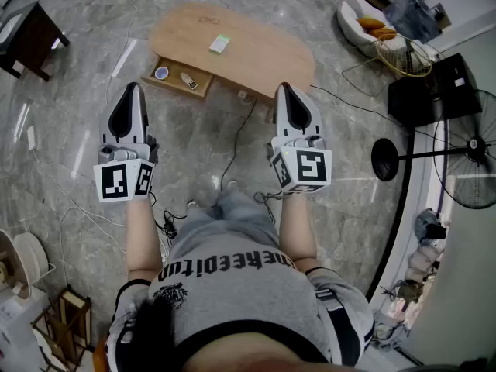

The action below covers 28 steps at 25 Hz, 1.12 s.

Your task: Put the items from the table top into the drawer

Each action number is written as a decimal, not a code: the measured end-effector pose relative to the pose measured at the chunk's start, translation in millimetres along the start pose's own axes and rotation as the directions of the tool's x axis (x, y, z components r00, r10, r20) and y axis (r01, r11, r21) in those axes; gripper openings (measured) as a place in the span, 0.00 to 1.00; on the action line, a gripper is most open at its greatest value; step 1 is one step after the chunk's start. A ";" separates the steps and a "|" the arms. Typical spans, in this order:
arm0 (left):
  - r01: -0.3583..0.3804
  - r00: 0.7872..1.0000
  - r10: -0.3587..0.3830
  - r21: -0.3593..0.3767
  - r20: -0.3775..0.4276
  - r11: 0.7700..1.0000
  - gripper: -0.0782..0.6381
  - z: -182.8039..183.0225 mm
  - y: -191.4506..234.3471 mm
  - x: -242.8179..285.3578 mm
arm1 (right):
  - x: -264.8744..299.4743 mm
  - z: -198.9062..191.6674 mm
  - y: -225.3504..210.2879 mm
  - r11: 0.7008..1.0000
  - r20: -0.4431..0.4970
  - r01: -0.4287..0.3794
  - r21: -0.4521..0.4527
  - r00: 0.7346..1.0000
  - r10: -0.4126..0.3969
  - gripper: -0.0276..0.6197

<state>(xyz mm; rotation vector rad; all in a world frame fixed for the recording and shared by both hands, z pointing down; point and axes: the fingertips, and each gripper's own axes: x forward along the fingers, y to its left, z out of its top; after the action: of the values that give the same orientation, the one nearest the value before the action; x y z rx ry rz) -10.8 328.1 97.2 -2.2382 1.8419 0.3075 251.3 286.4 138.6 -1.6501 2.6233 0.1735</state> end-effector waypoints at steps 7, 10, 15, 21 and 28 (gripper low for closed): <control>0.010 1.000 -0.010 -0.003 -0.003 1.000 0.12 -5.0 -12.9 12.3 | 7.9 -1.7 -13.9 1.000 0.002 -0.012 -0.002 1.000 0.012 0.05; 0.017 1.000 -0.017 -0.002 0.001 1.000 0.12 -6.7 -20.2 19.0 | 12.6 -3.5 -19.7 1.000 0.003 -0.021 -0.002 1.000 0.021 0.05; 0.023 1.000 -0.023 0.004 0.019 1.000 0.12 -7.5 -36.4 36.1 | 21.7 1.2 -37.6 0.999 0.049 -0.049 0.021 0.998 0.048 0.05; 0.002 0.999 -0.003 0.021 0.045 1.000 0.12 -6.0 -58.7 55.1 | 31.8 3.5 -56.5 0.993 0.067 -0.116 0.017 0.991 0.115 0.05; 0.000 0.999 -0.003 0.050 0.050 0.999 0.12 -5.4 -81.5 67.1 | 38.9 1.1 -75.5 0.987 0.089 -0.149 0.052 0.986 0.144 0.05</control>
<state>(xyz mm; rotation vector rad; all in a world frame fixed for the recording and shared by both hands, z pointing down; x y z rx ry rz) 82.0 278.9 85.4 -2.1785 1.8027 0.3103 302.3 219.4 128.3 -1.4001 2.6584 0.1653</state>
